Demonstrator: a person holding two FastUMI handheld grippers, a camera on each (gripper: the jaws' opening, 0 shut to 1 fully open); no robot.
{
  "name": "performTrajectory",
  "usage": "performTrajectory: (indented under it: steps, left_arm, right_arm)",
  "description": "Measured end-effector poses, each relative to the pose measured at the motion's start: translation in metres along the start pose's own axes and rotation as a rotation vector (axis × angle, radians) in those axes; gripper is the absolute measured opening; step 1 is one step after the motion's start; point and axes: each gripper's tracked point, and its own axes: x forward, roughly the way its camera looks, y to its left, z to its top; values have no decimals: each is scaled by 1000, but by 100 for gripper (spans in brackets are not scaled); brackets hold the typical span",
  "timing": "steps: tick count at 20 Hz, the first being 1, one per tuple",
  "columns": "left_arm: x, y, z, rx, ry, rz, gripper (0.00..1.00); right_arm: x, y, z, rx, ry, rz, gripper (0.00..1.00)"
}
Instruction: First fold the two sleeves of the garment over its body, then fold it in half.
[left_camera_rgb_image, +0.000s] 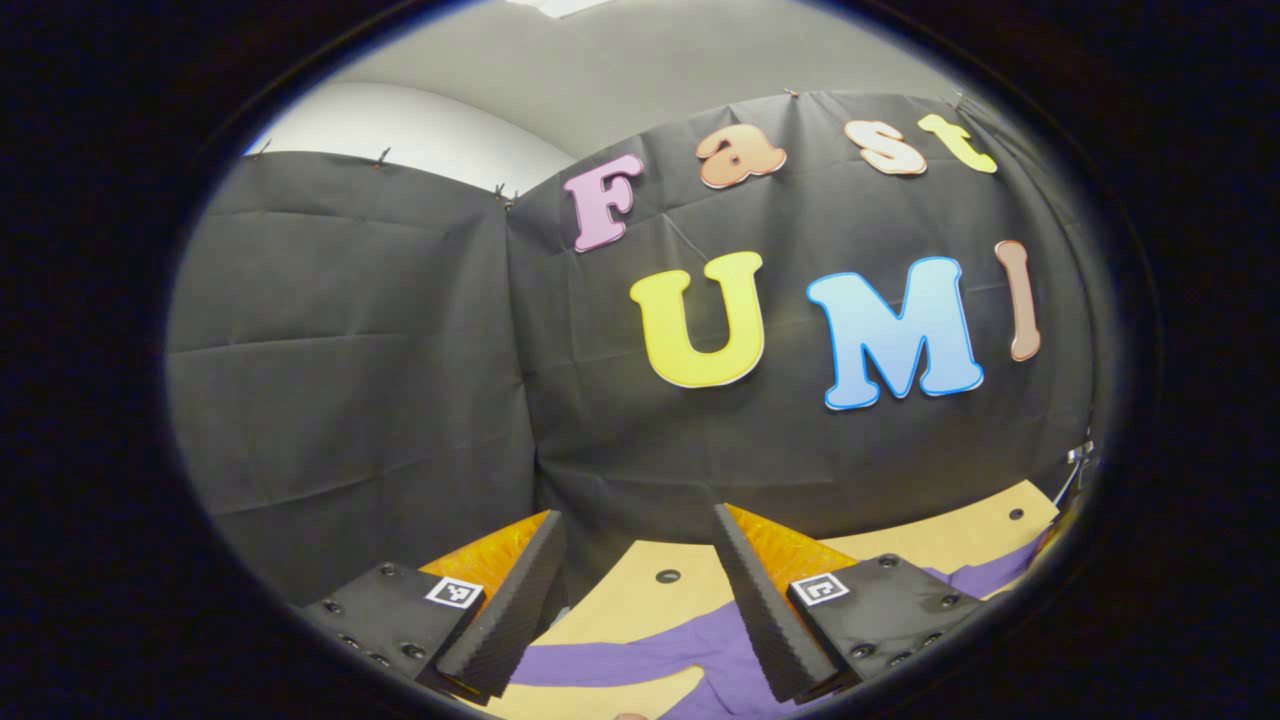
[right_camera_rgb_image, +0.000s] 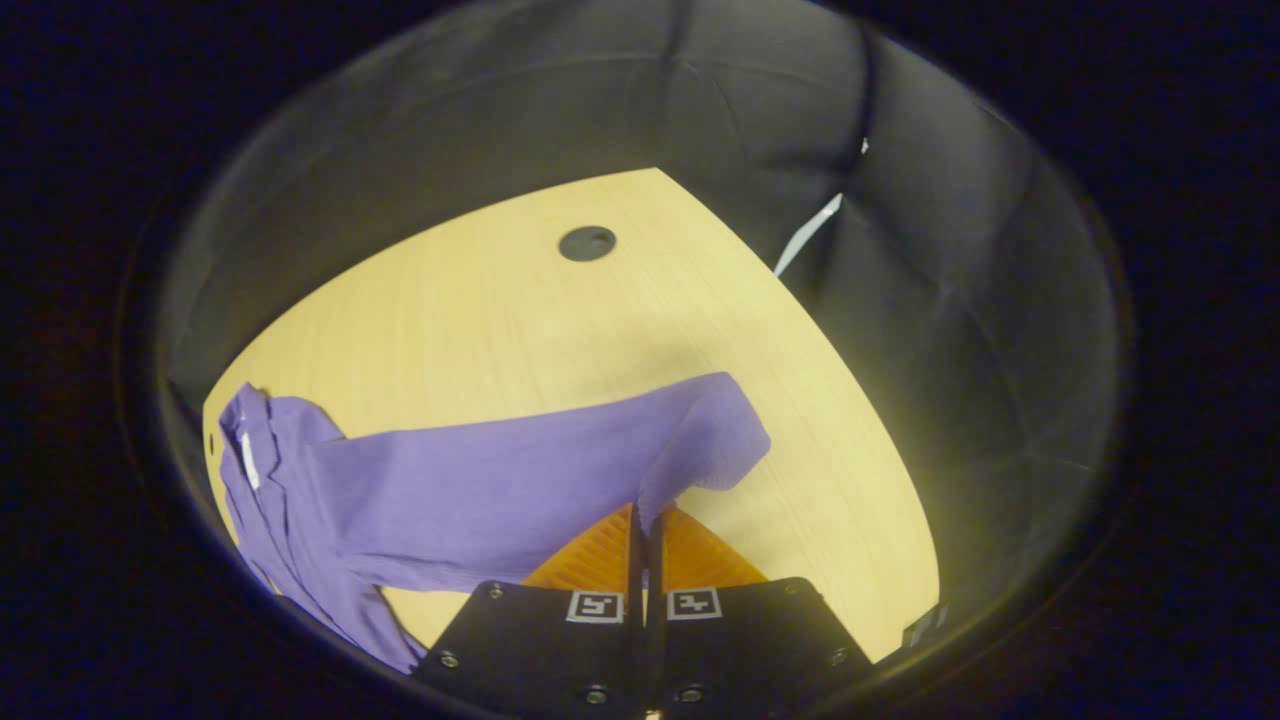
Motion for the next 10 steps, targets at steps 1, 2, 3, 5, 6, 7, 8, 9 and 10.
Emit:
performTrajectory:
  steps: [1,2,3,5,6,7,8,9,10]
  left_arm:
    - [0,4,-1,-5,0,5,94]
    - [0,9,-2,-8,1,10,94]
    - [0,14,-3,-9,2,14,94]
    - [-1,23,-4,-8,3,22,94]
    - [-1,29,-4,-8,1,27,94]
    - [-3,34,-4,-10,2,30,94]
    - [-3,38,-5,-10,4,34,94]
    - [-5,43,-6,-10,7,39,94]
    - [-7,49,-9,-7,9,47,94]
  right_arm:
    - [-8,17,3,-2,-20,30,1]
    - [-18,36,9,-5,-39,60,1]
    - [-23,54,15,-8,-58,89,1]
    - [-35,88,22,-19,-85,142,1]
    - [-41,106,24,-38,-98,158,1]
    - [-50,120,24,-69,-113,171,1]
    - [-60,136,26,-99,-129,186,1]
    - [-72,153,27,-120,-140,210,1]
    - [-83,172,29,-135,-151,240,1]
